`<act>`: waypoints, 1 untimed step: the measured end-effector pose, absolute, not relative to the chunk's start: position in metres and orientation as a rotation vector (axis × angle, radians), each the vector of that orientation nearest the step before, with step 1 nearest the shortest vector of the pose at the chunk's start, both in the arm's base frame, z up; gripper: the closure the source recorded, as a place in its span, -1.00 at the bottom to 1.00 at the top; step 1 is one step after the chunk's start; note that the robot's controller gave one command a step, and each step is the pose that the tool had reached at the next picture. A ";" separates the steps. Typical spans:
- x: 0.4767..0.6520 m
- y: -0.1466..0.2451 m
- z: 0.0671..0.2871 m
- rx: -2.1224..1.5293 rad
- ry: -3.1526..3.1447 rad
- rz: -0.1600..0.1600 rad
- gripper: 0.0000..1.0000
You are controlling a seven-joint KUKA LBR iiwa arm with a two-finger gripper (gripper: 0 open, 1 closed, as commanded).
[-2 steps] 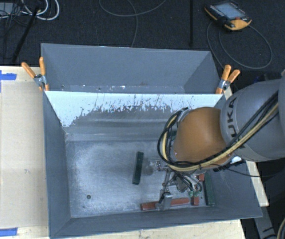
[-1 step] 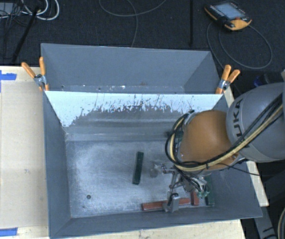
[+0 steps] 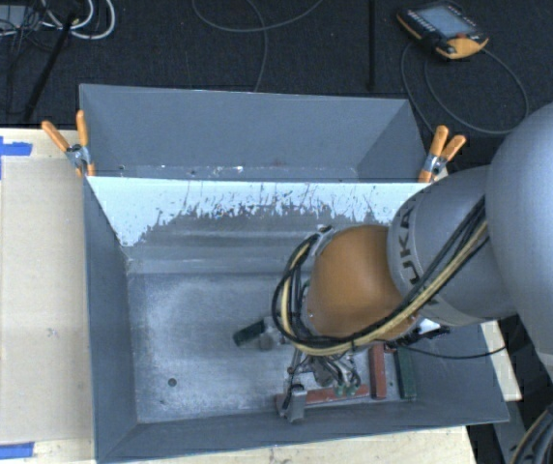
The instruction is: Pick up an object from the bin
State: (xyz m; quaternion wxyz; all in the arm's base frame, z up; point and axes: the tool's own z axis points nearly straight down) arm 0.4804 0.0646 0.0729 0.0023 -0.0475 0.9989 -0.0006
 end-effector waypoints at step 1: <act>0.486 0.093 0.071 -0.170 3.134 0.004 -1.00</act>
Offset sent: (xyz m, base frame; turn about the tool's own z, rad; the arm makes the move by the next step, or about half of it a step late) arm 0.0238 0.0693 0.0565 -0.5112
